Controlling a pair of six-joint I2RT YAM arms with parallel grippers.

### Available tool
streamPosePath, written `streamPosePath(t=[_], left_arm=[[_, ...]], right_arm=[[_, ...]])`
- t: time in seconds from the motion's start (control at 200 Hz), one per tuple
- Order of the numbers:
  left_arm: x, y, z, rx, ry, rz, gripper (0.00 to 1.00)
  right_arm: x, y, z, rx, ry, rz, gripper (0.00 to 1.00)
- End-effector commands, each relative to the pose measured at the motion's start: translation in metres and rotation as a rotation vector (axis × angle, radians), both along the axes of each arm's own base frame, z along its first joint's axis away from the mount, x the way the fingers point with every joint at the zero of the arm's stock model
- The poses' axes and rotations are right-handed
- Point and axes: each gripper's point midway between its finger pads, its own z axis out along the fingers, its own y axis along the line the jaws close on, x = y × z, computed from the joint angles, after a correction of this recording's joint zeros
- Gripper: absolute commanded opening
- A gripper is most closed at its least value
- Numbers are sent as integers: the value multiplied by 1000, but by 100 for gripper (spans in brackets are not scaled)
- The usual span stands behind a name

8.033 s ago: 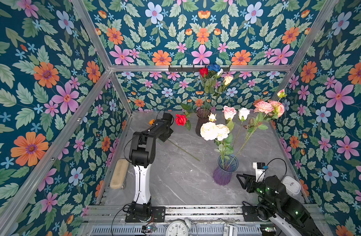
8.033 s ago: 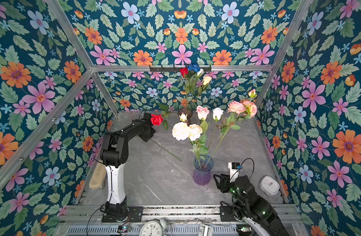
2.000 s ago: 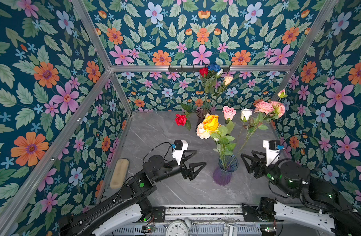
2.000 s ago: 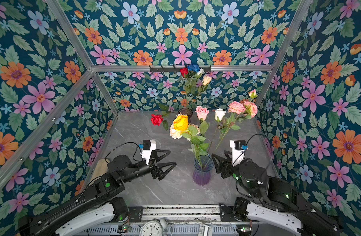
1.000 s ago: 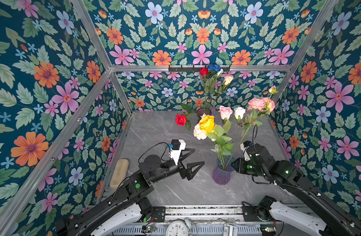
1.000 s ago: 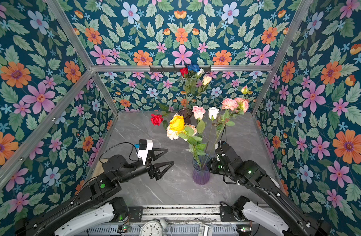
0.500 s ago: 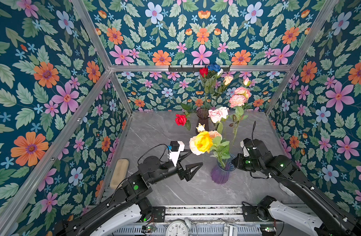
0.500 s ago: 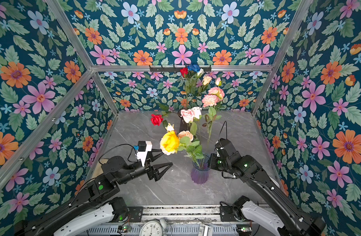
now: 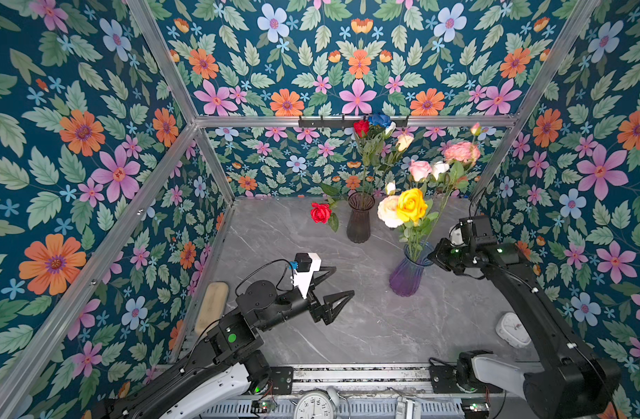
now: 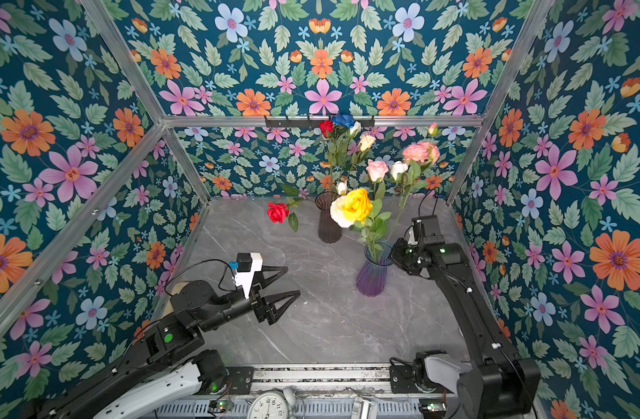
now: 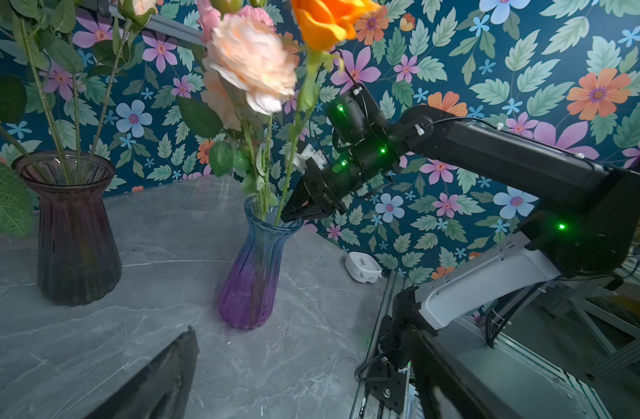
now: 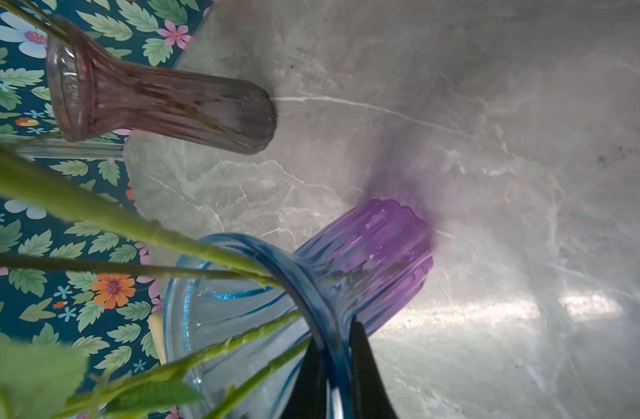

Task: Arrange flowers in a vase
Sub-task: Place the vase at the middle-right of the table.

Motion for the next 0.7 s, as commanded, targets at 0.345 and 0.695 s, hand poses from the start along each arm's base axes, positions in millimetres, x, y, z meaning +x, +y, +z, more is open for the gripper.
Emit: streamPosePath(t=[0.345, 0.695], left_arm=[[-2, 13, 6, 26, -32, 32, 94], [0, 9, 4, 40, -37, 29, 94]], right_arm=[[115, -10, 48, 44, -223, -53, 0], [130, -29, 38, -72, -172, -101, 0]])
